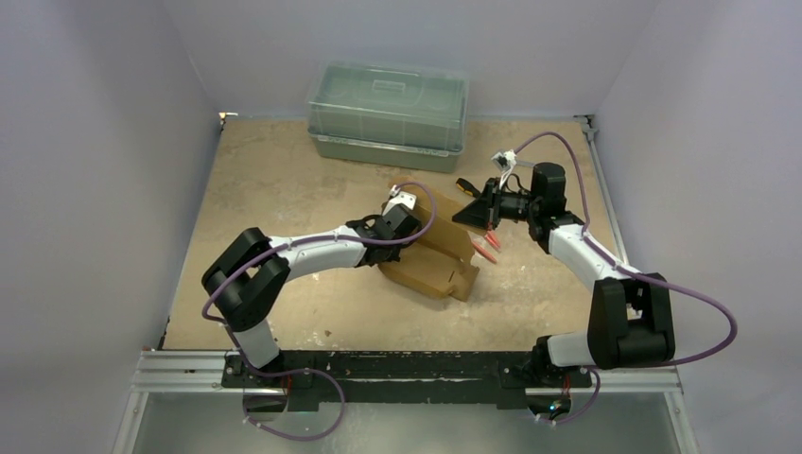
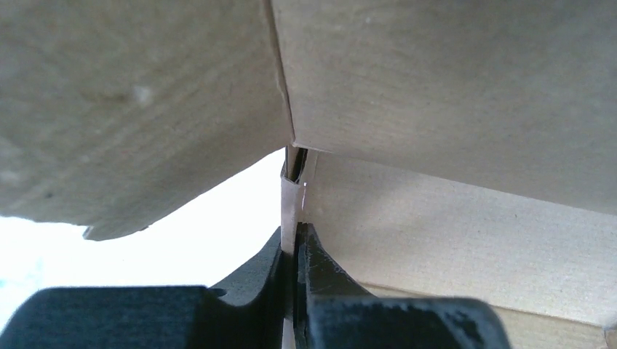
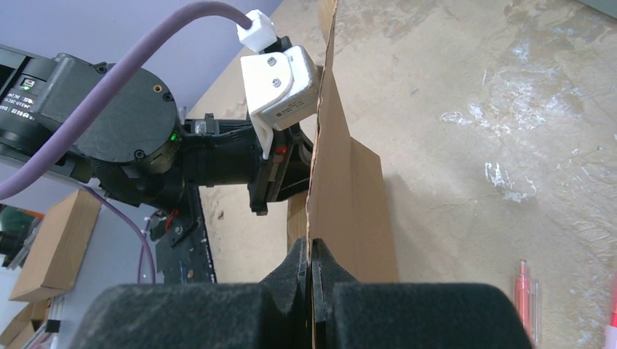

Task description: Fold the paper box

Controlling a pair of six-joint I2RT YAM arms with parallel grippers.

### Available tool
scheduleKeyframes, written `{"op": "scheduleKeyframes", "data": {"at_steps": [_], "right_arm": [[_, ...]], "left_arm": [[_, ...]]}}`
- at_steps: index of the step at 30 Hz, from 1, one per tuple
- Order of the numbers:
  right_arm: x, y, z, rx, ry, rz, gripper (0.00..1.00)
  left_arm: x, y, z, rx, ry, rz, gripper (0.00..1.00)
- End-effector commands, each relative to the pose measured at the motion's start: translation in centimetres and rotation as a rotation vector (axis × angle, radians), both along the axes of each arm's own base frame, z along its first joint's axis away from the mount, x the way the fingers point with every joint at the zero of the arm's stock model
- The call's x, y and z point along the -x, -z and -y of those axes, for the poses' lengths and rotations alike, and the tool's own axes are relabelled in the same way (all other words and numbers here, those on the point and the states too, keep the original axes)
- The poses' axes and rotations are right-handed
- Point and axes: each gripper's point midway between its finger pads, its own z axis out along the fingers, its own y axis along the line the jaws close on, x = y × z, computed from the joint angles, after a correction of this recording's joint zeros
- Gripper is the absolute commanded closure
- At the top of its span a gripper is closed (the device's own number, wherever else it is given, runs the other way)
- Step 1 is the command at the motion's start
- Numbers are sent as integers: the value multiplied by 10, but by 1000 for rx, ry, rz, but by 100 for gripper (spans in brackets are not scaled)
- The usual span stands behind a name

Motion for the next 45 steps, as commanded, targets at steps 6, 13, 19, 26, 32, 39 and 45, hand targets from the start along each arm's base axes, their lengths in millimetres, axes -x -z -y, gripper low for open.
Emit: {"op": "scheduleKeyframes", "data": {"at_steps": [6, 13, 19, 26, 32, 39, 45], "right_arm": [[4, -3, -3, -7, -31, 20, 100], [4, -1, -3, -8, -31, 18, 100], [4, -6, 0, 12, -26, 69, 100], [2, -4, 3, 46, -17, 108, 100], [3, -4, 3, 50, -21, 120, 100], [3, -3, 3, 55, -20, 125, 100], [3, -4, 3, 57, -21, 131, 100]], "left_arm": [[-4, 7, -8, -124, 30, -10, 100], [-5, 2, -6, -107, 31, 8, 78], [-3, -7, -2, -16, 11, 13, 65], [0, -20, -1, 65, -23, 34, 57], [0, -42, 0, 143, -33, 83, 51], [4, -60, 2, 222, -22, 107, 48], [15, -79, -6, 353, -33, 134, 43]]}}
